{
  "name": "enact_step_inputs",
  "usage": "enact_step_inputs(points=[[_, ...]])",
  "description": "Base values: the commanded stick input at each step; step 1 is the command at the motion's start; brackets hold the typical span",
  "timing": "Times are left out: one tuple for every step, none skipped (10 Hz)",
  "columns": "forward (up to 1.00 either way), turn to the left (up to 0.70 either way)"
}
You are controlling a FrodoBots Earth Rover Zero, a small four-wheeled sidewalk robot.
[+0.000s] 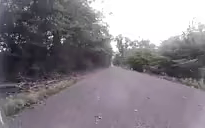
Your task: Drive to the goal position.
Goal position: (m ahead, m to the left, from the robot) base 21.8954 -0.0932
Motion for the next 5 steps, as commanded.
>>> enact_step_inputs(points=[[0.70, 0.00], [0.70, 0.00], [0.70, 0.00], [0.70, 0.00], [0.70, 0.00]])
